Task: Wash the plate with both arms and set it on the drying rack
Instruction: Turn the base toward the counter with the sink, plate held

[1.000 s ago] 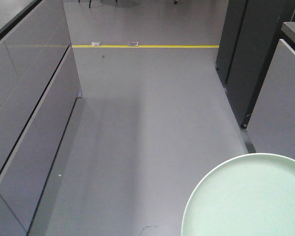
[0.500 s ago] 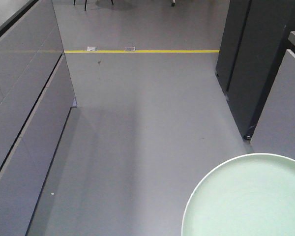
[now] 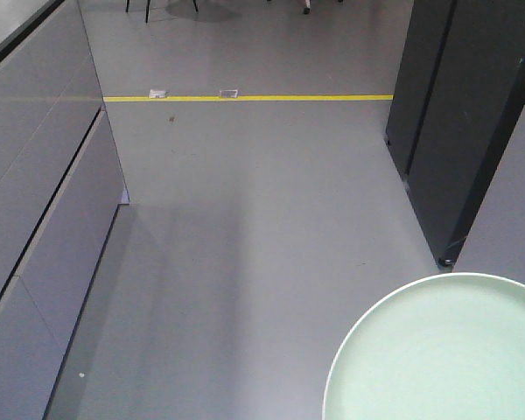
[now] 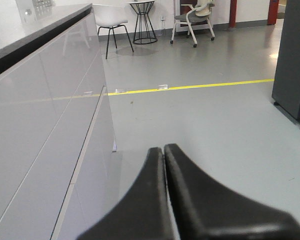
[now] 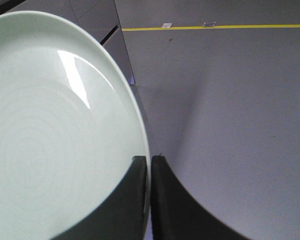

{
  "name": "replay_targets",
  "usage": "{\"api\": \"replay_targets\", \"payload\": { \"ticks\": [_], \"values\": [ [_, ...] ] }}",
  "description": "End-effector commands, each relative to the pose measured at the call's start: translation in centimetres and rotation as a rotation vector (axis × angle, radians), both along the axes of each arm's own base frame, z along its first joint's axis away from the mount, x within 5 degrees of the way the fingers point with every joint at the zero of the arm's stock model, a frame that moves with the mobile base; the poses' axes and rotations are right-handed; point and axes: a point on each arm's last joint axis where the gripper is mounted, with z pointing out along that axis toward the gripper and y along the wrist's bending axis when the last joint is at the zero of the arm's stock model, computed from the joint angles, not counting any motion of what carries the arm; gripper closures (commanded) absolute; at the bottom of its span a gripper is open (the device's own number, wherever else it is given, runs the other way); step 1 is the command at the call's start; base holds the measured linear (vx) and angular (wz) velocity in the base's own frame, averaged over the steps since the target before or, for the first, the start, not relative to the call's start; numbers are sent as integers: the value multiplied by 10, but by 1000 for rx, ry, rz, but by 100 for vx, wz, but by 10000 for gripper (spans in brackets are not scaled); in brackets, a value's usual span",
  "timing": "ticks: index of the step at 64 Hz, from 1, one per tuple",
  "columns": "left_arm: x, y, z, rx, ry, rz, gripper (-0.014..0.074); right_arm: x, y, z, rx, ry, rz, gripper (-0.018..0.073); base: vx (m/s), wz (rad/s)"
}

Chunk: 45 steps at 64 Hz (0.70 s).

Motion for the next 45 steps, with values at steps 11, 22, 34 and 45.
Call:
{"api": "replay_targets", "payload": {
  "ticks": [11,22,34,45],
  "values": [
    [-1,0,16,-6,-113,0,603,2,0,13,31,-78,-15,561,19,-11],
    [-1,0,16,-6,-113,0,603,2,0,13,31,-78,-15,561,19,-19],
    [-1,0,16,-6,-113,0,603,2,0,13,31,-78,-15,561,18,-25],
    [-1,0,16,-6,-113,0,603,2,0,13,31,-78,-15,561,16,-29]
  ]
}}
